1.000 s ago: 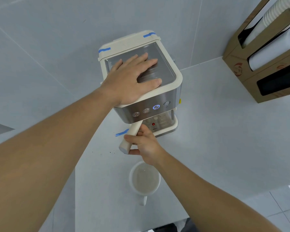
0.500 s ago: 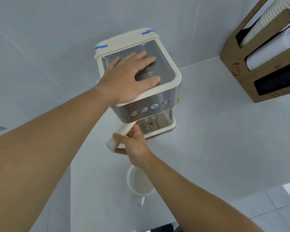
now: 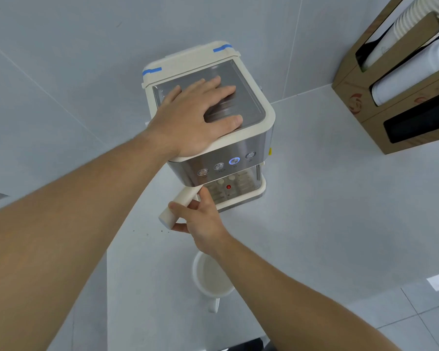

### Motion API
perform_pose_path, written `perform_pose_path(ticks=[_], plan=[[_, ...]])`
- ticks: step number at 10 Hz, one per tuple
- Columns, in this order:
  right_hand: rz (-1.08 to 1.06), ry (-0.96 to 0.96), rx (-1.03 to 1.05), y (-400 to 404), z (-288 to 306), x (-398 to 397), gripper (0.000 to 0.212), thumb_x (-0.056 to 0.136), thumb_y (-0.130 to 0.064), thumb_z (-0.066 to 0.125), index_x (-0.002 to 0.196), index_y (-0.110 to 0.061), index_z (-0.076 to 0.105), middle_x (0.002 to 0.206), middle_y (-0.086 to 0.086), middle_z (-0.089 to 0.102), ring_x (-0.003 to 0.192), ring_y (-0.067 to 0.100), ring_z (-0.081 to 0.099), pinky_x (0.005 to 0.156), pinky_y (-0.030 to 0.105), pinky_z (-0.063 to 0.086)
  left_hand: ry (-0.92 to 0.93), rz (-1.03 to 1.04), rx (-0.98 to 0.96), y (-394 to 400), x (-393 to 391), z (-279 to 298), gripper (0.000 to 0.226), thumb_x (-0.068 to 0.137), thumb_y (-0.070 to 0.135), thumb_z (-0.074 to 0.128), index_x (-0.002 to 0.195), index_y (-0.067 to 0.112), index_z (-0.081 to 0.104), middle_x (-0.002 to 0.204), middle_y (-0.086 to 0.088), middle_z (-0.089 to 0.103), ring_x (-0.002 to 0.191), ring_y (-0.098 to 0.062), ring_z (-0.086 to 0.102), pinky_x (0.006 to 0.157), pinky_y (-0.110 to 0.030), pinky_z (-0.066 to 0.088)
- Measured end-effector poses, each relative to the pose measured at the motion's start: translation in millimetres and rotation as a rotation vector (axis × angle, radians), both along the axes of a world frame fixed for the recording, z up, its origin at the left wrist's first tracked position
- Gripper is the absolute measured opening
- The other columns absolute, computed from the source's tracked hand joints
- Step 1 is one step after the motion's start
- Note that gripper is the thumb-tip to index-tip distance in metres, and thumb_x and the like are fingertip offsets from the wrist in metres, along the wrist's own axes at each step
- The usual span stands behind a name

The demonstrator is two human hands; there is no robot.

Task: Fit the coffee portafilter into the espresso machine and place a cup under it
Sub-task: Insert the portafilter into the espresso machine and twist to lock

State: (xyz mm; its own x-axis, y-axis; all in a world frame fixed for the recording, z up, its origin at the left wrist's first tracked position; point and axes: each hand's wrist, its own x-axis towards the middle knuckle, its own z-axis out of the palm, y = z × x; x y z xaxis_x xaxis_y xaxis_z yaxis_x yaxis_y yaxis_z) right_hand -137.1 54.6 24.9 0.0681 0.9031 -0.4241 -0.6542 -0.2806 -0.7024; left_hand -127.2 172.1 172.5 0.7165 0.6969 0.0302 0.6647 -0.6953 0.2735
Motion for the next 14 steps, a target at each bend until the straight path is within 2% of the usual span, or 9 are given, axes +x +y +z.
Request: perform_pose_path(ticks=[2, 3, 4, 5, 6, 8, 9, 11, 14], plan=[[0.037, 0.003, 0.026, -5, 0, 5, 0.052, 0.083, -0.003, 0.073, 0.126, -0.020, 0.050, 0.109, 0.022, 0.059, 0.099, 0.025, 0.061, 0.073, 0.046, 0.062, -0.010, 0.000, -0.002, 1, 0, 0, 0.075, 0.077, 0.077, 0.034, 0.146, 0.047, 0.031, 0.162, 0.014, 0.021, 0.149, -0.010, 0.012, 0.120, -0.043, 0.003], [0.072, -0.015, 0.026, -15, -5, 16, 0.051, 0.080, -0.002, 0.071, 0.123, -0.020, 0.052, 0.099, 0.009, 0.067, 0.091, 0.027, 0.065, 0.076, 0.049, 0.061, -0.002, -0.001, 0.001, 1, 0, -1, 0.075, 0.077, 0.077, 0.033, 0.145, 0.047, 0.031, 0.162, 0.014, 0.021, 0.149, -0.010, 0.012, 0.120, -0.043, 0.004], [0.081, 0.053, 0.015, -27, -7, 31, 0.049, 0.075, 0.003, 0.066, 0.118, -0.018, 0.053, 0.086, 0.010, 0.061, 0.073, 0.033, 0.070, 0.071, 0.049, 0.061, 0.000, -0.003, 0.002, 1, -1, -1, 0.075, 0.077, 0.077, 0.033, 0.146, 0.047, 0.031, 0.162, 0.014, 0.021, 0.149, -0.010, 0.012, 0.120, -0.043, 0.004], [0.113, 0.065, -0.011, -38, -4, 50, 0.044, 0.074, 0.004, 0.057, 0.114, -0.014, 0.053, 0.081, 0.015, 0.051, 0.055, 0.029, 0.061, 0.057, 0.041, 0.057, -0.001, -0.006, 0.000, 1, -1, 0, 0.075, 0.077, 0.077, 0.033, 0.146, 0.047, 0.031, 0.162, 0.014, 0.020, 0.149, -0.009, 0.012, 0.119, -0.042, 0.003], [0.082, -0.073, -0.108, -36, 4, 51, 0.033, 0.082, -0.001, 0.059, 0.110, -0.018, 0.055, 0.069, 0.011, 0.053, 0.047, 0.025, 0.056, 0.050, 0.035, 0.052, -0.003, 0.000, -0.010, 1, -2, -1, 0.077, 0.078, 0.076, 0.035, 0.148, 0.045, 0.027, 0.162, 0.014, 0.018, 0.149, -0.008, 0.010, 0.120, -0.042, 0.002], [0.062, -0.316, -0.167, -35, 7, 50, 0.022, 0.082, -0.012, 0.061, 0.099, -0.023, 0.053, 0.068, 0.008, 0.052, 0.042, 0.019, 0.052, 0.042, 0.028, 0.048, 0.050, -0.027, -0.009, 3, -3, -1, 0.075, 0.079, 0.077, 0.029, 0.148, 0.047, 0.023, 0.163, 0.013, 0.013, 0.150, -0.009, 0.006, 0.120, -0.043, -0.001], [0.162, -0.388, -0.171, -36, 10, 65, 0.026, 0.077, -0.003, 0.058, 0.096, -0.020, 0.050, 0.067, 0.008, 0.050, 0.036, 0.017, 0.050, 0.039, 0.028, 0.047, 0.048, -0.033, -0.012, 3, -4, -2, 0.073, 0.080, 0.076, 0.030, 0.148, 0.049, 0.022, 0.163, 0.015, 0.012, 0.149, -0.007, 0.005, 0.120, -0.042, -0.002], [0.395, -0.456, -0.205, -33, 15, 95, 0.032, 0.070, -0.002, 0.053, 0.090, -0.028, 0.051, 0.070, 0.009, 0.054, 0.045, 0.020, 0.057, 0.047, 0.033, 0.053, 0.030, -0.047, -0.015, 5, -7, -4, 0.073, 0.080, 0.078, 0.031, 0.147, 0.050, 0.023, 0.163, 0.016, 0.014, 0.149, -0.006, 0.006, 0.121, -0.044, 0.000], [0.485, -0.431, -0.197, -33, 18, 107, 0.033, 0.072, -0.001, 0.055, 0.091, -0.027, 0.051, 0.073, 0.011, 0.052, 0.051, 0.025, 0.057, 0.050, 0.033, 0.052, 0.012, -0.043, -0.016, 5, -8, -5, 0.074, 0.079, 0.080, 0.030, 0.147, 0.050, 0.024, 0.162, 0.017, 0.015, 0.149, -0.005, 0.007, 0.121, -0.046, 0.001]])
